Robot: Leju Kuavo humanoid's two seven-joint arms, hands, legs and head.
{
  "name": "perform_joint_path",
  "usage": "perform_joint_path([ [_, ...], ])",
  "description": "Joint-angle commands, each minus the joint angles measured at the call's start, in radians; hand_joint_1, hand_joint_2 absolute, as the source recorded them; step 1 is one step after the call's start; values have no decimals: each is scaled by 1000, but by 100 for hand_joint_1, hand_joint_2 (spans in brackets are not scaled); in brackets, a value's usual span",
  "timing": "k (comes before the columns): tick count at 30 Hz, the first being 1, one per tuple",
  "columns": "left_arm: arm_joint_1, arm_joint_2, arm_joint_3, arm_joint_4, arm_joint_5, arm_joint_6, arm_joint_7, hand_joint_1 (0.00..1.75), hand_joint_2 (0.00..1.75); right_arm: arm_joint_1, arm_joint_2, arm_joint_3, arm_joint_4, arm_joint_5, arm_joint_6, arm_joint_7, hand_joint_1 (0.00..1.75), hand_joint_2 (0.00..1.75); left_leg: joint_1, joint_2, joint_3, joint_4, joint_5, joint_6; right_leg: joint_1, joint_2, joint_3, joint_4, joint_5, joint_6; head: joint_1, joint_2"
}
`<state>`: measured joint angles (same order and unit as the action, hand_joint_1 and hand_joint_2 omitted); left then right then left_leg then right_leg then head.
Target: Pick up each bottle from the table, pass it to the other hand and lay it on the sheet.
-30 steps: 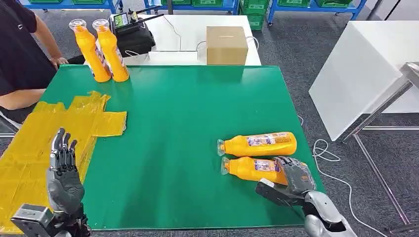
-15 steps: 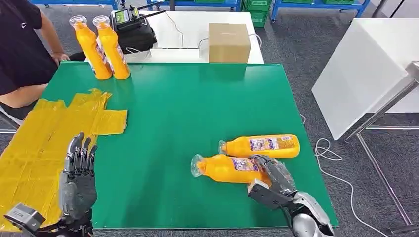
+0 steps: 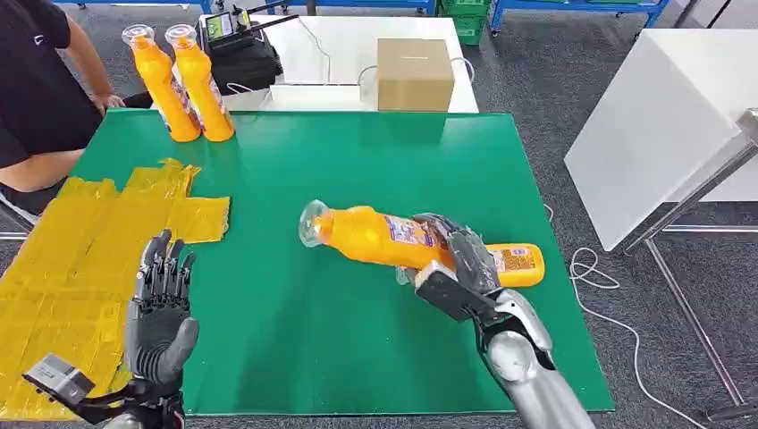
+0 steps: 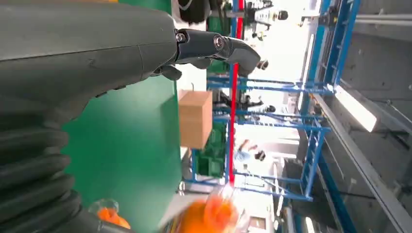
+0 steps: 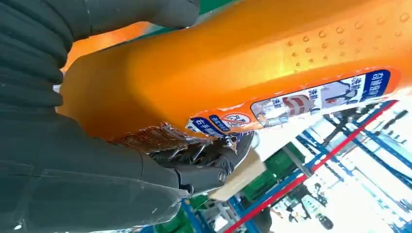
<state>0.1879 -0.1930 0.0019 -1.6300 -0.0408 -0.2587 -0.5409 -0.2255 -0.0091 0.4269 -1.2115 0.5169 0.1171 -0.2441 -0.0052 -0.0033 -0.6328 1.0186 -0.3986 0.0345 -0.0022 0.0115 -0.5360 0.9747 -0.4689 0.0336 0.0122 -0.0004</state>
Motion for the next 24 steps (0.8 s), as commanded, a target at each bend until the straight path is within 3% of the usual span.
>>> perform_joint_path([
  [1, -100, 12, -77, 137, 29, -20, 20, 0, 175, -252, 215, 73, 376, -23, -32, 29, 175, 175, -1, 3, 2, -2, 1, -3, -1, 3, 0, 0, 1, -1, 0, 0],
  [6, -125, 8, -94, 162, 42, -25, 27, 0, 175, -298, 275, 107, 464, -23, -43, 30, 175, 175, -1, 3, 0, -1, 1, -3, -1, 2, 8, 1, 0, -1, 0, 0],
  [15, -120, 10, -94, 158, 47, -27, 28, 0, 175, -297, 270, 109, 466, -28, -47, 27, 175, 175, -1, 0, 0, -1, 1, -3, -1, -1, 9, 1, -1, -1, 0, 0],
  [20, -132, 4, -89, 172, 69, -35, 34, 0, 175, -309, 351, 202, 549, -2, -31, 22, 175, 175, 0, 1, -2, -1, 1, -3, 0, 0, 6, 1, 0, -1, 0, 0],
  [24, -122, 0, -73, 161, 81, -31, 34, 0, 175, -279, 358, 357, 528, -53, -49, 25, 175, 175, 0, 2, 1, -2, 0, -5, 0, 1, 9, 1, -1, -2, 0, 0],
])
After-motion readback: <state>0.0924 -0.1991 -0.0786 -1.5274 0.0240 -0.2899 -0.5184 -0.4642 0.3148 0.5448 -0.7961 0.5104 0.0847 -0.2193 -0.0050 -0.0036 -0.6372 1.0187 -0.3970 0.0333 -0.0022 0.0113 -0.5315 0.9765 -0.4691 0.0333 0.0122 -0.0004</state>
